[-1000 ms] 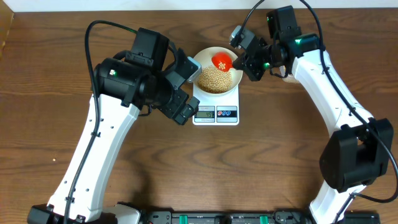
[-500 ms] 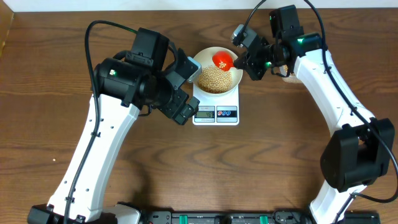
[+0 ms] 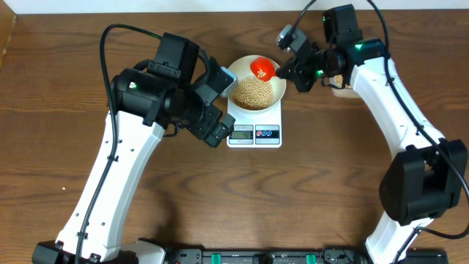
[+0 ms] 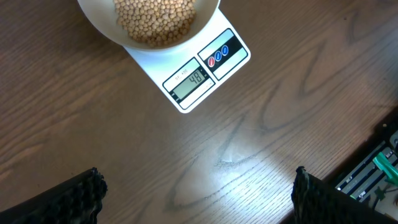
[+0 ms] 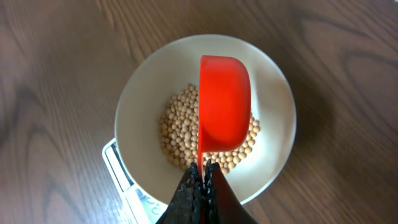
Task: Scoop item into bowl and weigh 50g on scale
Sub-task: 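Shake the tilted red scoop over the cream bowl with the right gripper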
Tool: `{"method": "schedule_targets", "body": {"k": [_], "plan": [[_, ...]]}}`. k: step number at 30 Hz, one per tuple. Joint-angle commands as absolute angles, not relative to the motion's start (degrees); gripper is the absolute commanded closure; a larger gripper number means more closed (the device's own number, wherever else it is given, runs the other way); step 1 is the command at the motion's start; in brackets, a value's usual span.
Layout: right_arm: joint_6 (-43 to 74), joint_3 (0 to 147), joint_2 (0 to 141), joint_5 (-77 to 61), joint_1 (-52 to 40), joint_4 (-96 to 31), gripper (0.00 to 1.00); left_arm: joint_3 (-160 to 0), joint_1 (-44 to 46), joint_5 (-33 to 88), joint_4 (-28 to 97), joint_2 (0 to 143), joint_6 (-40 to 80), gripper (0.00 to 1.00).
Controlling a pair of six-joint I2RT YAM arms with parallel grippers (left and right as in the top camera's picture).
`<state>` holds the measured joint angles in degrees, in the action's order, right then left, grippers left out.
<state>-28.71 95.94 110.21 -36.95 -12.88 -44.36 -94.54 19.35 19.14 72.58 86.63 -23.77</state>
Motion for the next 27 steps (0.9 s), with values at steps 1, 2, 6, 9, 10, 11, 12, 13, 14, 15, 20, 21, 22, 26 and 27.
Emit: {"method": "schedule_targets", "body": {"k": [1,2,6,9,10,11,12,13,14,15,20,21,22,26,27], "plan": [[-26.57,97.49,109.71,-42.33,-10.83,-43.94,0.99,-95.11,19.38,18.76,72.60,85.71,-23.22,0.02],[-26.55,97.49,109.71,-43.20,-10.31,-43.92,0.99,-95.11,19.38,18.76,72.62,85.71,-23.22,0.02],[-25.26,97.49,109.71,-45.28,-8.80,-43.70,0.99,-95.11,19.38,18.76,72.60,85.71,-23.22,0.02],[-25.26,97.49,109.71,-46.65,-8.16,-43.70,0.99,-95.11,19.38,18.76,72.60,85.71,-23.22,0.02],[-25.26,97.49,109.71,-46.92,-8.08,-43.70,0.99,-95.11,19.38,18.76,72.60,85.71,-23.22,0.02],[-25.26,97.49,109.71,-46.98,-8.08,-43.72,0.99,-95.11,19.38,18.76,72.60,85.71,-23.22,0.02],[-25.28,97.49,109.71,-47.09,-8.08,-43.70,0.99,-95.11,19.38,18.76,72.60,85.71,-23.22,0.02],[-25.28,97.49,109.71,-47.13,-8.08,-43.70,0.99,-95.11,19.38,18.76,72.62,85.71,-23.22,0.02],[-25.28,97.49,109.71,-47.13,-8.10,-43.70,0.99,-95.11,19.38,18.76,72.60,85.71,-23.22,0.02],[-25.28,97.49,109.71,-47.13,-8.14,-43.72,0.99,-95.11,19.38,18.76,72.60,85.71,-23.22,0.02],[-25.30,97.49,109.71,-47.46,-8.47,-43.81,0.99,-95.11,19.38,18.74,72.62,85.71,-23.22,0.02],[-25.30,97.49,109.71,-47.66,-8.60,-43.97,0.99,-95.11,19.38,18.76,72.62,85.71,-23.22,0.02],[-25.32,97.49,109.71,-47.86,-8.75,-44.23,0.99,-95.11,19.38,18.74,72.60,85.71,-23.22,0.02],[-25.52,97.49,109.71,-47.94,-9.80,-45.71,0.99,-95.11,19.38,18.76,72.62,85.71,-23.22,0.02],[-26.02,97.49,109.71,-47.97,-10.07,-45.95,0.99,-95.11,19.38,18.76,72.60,85.71,-23.22,0.02]]}}
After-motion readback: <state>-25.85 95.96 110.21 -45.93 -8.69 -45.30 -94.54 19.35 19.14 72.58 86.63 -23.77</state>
